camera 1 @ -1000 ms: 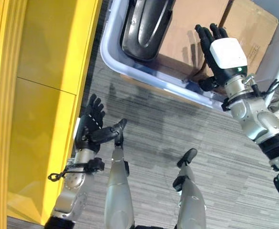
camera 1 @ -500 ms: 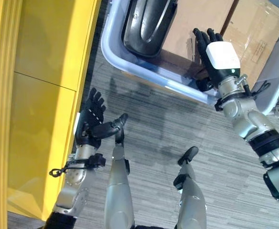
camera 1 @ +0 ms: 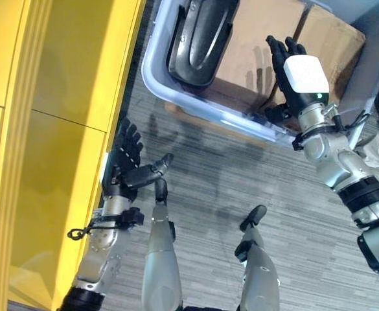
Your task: Move parts from the plastic box to the shelf.
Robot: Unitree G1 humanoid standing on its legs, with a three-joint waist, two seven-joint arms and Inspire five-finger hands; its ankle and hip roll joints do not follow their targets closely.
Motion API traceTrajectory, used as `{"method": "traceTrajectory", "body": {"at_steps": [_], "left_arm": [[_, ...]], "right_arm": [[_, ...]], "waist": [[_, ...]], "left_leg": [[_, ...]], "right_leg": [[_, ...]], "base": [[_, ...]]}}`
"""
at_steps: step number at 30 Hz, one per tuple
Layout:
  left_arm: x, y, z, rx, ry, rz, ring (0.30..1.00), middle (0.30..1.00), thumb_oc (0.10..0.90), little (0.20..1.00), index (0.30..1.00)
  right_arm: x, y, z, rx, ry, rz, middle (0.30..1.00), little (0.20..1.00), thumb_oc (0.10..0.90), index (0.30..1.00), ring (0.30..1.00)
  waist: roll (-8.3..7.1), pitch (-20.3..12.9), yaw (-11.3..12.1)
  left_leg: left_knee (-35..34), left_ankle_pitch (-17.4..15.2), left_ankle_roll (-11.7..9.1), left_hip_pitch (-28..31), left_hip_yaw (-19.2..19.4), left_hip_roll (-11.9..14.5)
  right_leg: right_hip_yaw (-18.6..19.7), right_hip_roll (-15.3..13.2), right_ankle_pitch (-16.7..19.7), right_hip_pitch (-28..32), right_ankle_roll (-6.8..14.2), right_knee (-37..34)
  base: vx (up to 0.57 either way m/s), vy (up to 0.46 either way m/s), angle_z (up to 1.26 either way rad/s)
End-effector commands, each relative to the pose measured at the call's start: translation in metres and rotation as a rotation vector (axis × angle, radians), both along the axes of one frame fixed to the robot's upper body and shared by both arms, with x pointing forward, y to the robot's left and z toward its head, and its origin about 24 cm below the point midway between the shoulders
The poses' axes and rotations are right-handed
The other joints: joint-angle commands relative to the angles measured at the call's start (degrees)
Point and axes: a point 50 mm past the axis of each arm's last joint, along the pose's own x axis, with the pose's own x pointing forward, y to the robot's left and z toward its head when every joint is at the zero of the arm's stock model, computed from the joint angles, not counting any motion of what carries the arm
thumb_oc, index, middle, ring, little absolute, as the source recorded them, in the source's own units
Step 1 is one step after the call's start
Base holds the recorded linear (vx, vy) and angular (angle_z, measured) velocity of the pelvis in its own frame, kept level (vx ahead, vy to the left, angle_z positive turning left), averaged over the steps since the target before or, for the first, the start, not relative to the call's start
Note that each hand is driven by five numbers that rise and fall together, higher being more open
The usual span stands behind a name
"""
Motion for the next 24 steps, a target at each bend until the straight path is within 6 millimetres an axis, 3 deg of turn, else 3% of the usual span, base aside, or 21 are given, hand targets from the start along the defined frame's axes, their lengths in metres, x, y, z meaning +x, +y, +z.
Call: {"method": "traceTrajectory", "body": {"at_steps": [1, 24], "left_arm": [[-0.008, -0.007, 0.035, -0.017, -0.203, -0.046, 1.0, 1.0, 0.9, 1.0, 1.0], [-0.009, -0.006, 0.037, -0.031, -0.215, -0.035, 1.0, 1.0, 0.9, 1.0, 1.0]], "right_arm": [[-0.007, 0.002, 0.065, 0.021, -0.238, 0.022, 1.0, 1.0, 0.9, 1.0, 1.0], [-0.01, 0.015, 0.078, 0.021, -0.275, 0.067, 1.0, 1.0, 0.9, 1.0, 1.0]], "waist": [[0.56, -1.05, 0.3], [0.9, -1.05, 0.2]], "left_leg": [[-3.89, 0.27, -2.25, 5.25, 1.67, 3.15], [-4.9, 0.66, -2.21, 6.57, 2.21, 2.88]], "right_leg": [[1.01, -2.73, -3.49, 3.61, 3.8, 4.99], [1.46, -2.42, -3.7, 3.99, 3.69, 4.98]], "base": [[0.0, 0.0, 0.0], [0.0, -0.001, -0.01]]}}
